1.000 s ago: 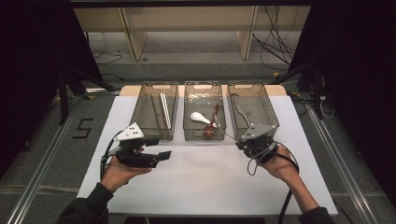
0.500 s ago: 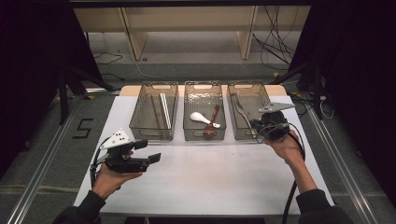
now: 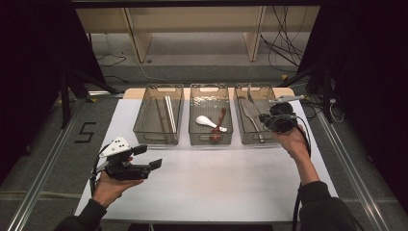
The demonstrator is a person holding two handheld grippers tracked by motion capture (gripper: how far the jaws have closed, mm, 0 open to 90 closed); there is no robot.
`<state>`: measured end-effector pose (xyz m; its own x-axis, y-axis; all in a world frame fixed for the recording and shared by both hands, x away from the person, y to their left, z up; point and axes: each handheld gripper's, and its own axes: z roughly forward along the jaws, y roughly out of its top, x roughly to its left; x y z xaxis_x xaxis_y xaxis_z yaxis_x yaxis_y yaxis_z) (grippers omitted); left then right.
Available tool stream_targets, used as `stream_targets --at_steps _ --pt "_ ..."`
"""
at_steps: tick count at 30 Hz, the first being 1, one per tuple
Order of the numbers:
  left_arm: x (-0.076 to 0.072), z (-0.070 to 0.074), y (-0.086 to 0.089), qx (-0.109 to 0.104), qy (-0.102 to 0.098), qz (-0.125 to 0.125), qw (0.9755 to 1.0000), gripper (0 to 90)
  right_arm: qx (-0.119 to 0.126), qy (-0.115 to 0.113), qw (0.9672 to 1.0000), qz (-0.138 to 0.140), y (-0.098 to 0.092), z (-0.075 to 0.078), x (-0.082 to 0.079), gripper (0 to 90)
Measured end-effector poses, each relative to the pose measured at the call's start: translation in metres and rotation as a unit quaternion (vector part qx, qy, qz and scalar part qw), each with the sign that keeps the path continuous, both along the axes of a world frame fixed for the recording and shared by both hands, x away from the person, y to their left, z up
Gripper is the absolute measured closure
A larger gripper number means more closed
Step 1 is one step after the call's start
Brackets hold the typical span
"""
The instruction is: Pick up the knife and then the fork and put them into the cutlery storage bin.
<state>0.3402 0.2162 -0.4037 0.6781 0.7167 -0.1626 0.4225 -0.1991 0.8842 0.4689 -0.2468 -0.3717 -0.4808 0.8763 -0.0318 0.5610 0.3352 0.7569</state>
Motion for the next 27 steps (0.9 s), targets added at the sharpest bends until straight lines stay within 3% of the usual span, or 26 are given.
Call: stream_targets --at_steps 10,27 --pt "-0.002 -0.002 0.0 0.002 -0.001 0.001 1.0 16.8 0.006 0.008 0.9997 -0.021 0.003 0.002 0.021 87.6" --pt "-0.004 -0.002 0.001 0.003 -0.002 0.003 1.0 16.3 0.0 0.03 0.9976 -0.063 0.006 -0.007 0.048 87.6"
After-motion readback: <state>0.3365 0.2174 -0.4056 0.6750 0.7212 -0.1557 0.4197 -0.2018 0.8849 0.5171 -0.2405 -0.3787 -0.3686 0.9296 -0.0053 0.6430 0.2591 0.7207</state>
